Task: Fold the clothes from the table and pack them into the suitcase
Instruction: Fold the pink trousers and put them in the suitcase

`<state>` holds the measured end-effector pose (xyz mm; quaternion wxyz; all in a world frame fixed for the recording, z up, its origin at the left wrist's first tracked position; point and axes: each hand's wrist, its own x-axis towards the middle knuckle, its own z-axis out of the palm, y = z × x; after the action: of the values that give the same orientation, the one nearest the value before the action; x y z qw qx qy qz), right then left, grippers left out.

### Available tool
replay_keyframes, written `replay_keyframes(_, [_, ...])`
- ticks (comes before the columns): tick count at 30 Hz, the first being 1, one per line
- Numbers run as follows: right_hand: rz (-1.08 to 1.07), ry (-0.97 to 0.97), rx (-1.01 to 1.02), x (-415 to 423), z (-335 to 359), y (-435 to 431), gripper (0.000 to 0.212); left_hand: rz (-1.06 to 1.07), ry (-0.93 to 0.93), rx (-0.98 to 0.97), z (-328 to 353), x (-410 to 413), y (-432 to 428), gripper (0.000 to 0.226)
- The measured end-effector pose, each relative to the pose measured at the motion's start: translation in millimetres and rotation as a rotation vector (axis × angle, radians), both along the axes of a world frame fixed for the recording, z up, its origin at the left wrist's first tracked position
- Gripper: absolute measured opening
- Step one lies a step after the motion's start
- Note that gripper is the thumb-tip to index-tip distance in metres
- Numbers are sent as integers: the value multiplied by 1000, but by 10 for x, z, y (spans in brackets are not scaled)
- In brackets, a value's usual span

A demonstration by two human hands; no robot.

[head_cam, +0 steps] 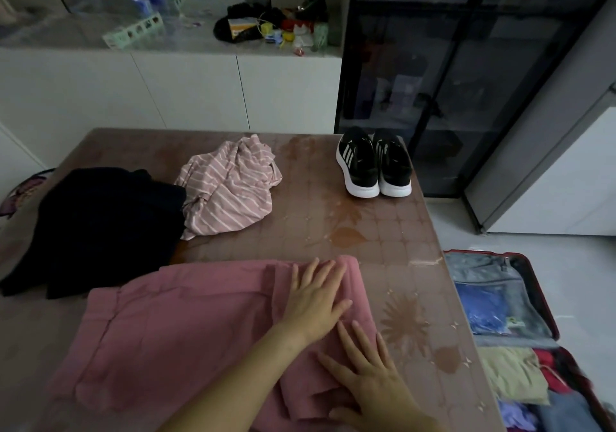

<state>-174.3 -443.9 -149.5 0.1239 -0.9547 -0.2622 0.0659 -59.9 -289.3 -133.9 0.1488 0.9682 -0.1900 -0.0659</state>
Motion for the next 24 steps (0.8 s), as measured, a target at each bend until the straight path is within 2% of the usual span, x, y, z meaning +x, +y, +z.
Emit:
replay_keyframes(2, [-38, -41, 142, -27, 23, -56, 85, 89, -28, -26, 58, 197, -104, 78])
replay_keyframes(5, [-226, -158, 363, -83, -13, -201, 67, 181, 38, -24, 79, 486, -216, 53])
replay_keyframes(8, [-322, -214, 337, -183, -85, -310, 52, 183, 85, 20, 90, 674, -278, 35])
replay_keyframes(11, [-378, -338, 334, -225, -149, -331, 36, 175, 89, -26, 64, 748, -302, 27])
replay_keyframes(17, [-357, -530, 373, -317, -26, -318, 20, 234, 21, -55, 11, 792, -262, 29])
replay_keyframes(21, [-364, -474, 392, -501, -108, -357, 20, 250, 34, 2, -10, 704, -245, 30])
replay_keyframes(24, [-379, -379, 390, -556, -190, -327, 29, 199, -90, -40, 25, 528, -263, 28])
